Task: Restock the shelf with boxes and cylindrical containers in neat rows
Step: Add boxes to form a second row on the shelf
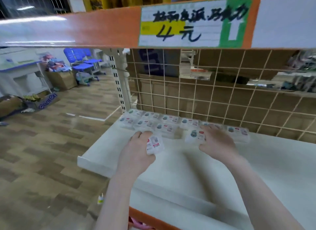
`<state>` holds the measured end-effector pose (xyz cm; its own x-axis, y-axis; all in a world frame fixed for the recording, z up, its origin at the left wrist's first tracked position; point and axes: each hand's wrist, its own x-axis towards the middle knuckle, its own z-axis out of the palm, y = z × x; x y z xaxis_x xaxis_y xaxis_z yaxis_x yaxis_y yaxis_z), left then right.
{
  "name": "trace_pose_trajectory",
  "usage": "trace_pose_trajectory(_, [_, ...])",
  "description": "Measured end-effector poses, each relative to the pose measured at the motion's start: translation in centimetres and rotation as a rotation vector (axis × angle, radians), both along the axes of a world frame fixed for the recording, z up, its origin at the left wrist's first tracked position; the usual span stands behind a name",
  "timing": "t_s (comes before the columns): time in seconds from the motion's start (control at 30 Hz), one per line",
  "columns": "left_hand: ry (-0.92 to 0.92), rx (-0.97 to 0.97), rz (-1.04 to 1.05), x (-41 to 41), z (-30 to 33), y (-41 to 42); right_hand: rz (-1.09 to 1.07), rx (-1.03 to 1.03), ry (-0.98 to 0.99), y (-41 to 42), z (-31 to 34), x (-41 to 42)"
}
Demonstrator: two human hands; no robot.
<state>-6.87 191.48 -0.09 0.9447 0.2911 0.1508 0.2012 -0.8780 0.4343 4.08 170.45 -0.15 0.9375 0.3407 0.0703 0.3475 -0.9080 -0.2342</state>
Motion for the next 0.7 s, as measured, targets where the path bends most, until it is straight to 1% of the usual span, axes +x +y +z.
trace_pose_trajectory(0.17, [-0.005, -0.007, -0.055, 1.0, -0.5, 3.8, -0.038, -0.092, -0.063, 2.7, 0.2, 1.0])
trace_pose_trajectory(0.37, [-0.020, -0.015, -0.129, 2.1, -0.9, 5.8, -0.072, -0.082, 0.027, 4.1, -0.4, 1.8])
trace_pose_trajectory(0.7, [-0.014, -0.008, -0.166, 2.4, -1.1, 7.2, -0.023, -0.163, 0.058, 5.4, -0.9, 3.1])
